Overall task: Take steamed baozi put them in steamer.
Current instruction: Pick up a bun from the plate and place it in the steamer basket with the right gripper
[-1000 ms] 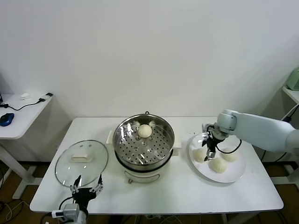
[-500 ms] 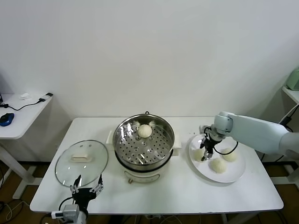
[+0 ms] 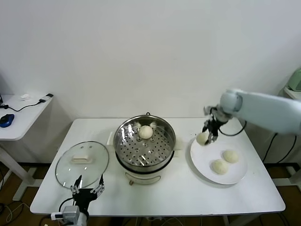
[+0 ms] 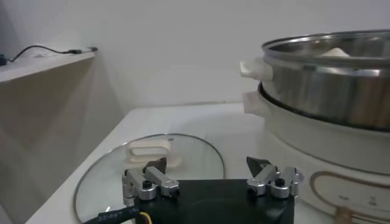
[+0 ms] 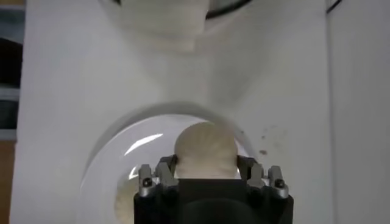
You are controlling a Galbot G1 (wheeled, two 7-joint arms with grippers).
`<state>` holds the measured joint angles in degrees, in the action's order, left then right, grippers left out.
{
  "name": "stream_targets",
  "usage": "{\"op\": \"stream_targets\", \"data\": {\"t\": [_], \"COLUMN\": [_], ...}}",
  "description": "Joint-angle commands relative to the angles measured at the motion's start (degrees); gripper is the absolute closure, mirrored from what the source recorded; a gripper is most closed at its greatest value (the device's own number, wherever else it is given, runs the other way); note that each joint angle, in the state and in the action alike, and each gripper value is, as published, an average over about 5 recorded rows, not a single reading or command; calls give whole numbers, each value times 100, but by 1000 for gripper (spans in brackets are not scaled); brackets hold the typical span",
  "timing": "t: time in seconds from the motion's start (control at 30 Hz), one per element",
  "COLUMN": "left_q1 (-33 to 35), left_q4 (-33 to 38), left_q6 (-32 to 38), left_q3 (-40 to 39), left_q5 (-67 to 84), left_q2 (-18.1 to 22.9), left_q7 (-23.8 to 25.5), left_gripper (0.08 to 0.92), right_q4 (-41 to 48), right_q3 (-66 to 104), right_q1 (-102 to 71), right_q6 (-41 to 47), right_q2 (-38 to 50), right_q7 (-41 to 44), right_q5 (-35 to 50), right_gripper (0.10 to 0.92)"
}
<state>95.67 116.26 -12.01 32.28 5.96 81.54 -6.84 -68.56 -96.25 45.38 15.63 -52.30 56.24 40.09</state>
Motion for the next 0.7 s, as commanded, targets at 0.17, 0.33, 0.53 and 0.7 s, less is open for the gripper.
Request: {"op": "stream_targets", "data": {"t": [0.17,0.33,0.53,0.7], "left_q1": [-10,-17,-62,-90], "left_q4": [168,168,129,93], "left_q6": [-51,-48,-69,-90], "left_q3": [-58,-63,-54,-60], "left_q5": [38,48,78,92], "left_q2": [-38,-81,-94,-84], "left_q7": [21,25,31,38], "left_gripper": [177,177,177,177], "right_q4": [-1307,-1014,-115,756], "right_q3": [-125,-6,120,157], "right_q1": [1818,1055,72,-581], "right_q6": [642,822,908,833], "right_q2": [-1425,-2235,-2933,-3348], "right_q7": [-310,-634,-868,-804], "right_q5": [2426,2478,2312,2056], "right_gripper": [364,364,366,366]}}
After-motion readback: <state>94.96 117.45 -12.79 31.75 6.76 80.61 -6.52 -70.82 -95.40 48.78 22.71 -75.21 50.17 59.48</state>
